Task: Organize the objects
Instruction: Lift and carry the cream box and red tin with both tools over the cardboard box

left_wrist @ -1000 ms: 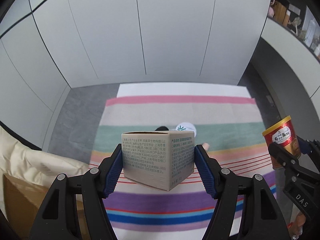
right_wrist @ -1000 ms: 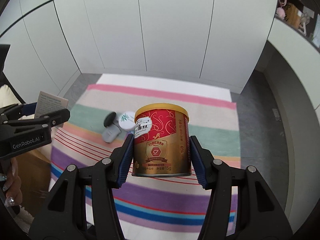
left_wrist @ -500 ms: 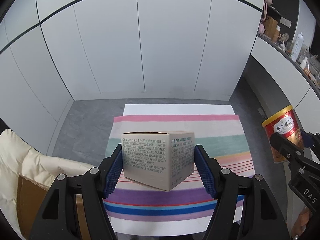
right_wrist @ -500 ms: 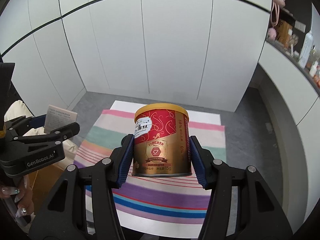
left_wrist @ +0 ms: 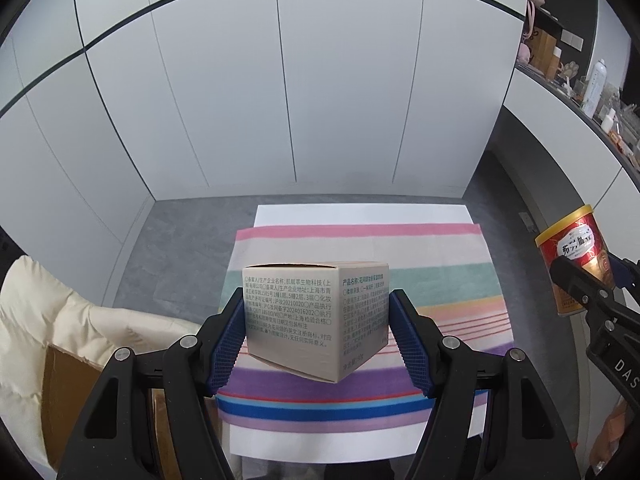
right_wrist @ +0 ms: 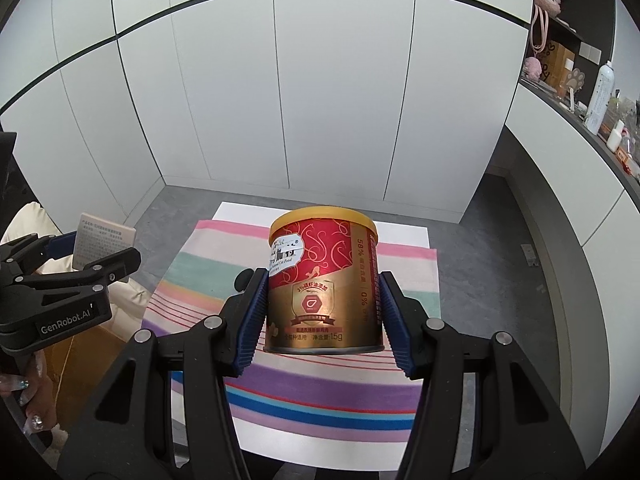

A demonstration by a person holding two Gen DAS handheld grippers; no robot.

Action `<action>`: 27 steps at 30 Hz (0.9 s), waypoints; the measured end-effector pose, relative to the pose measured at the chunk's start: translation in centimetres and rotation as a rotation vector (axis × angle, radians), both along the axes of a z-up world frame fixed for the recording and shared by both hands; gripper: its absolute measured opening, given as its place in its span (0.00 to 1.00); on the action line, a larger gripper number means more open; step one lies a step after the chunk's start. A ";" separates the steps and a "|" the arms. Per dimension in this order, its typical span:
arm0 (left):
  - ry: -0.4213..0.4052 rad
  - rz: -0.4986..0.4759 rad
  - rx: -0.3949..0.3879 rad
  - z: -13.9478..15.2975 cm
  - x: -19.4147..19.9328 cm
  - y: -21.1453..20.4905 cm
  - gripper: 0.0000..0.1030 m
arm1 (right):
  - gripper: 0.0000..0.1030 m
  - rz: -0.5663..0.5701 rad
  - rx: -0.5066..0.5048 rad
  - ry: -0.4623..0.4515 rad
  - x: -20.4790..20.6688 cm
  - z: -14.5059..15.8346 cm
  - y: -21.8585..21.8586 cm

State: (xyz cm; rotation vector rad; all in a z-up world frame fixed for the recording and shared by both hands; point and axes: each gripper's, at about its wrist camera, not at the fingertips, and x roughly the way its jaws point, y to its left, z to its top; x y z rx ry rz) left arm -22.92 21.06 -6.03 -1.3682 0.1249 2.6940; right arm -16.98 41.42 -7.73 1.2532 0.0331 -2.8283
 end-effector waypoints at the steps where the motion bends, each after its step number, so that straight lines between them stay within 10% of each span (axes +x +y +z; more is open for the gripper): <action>1: -0.008 -0.006 0.005 -0.1 0.3 -0.1 0.68 | 0.55 0.000 -0.001 -0.002 0.2 0.0 0.1; 27: 0.021 -0.075 0.003 -0.1 14.5 -3.8 0.68 | 0.55 0.015 -0.088 -0.024 13.3 -2.1 2.5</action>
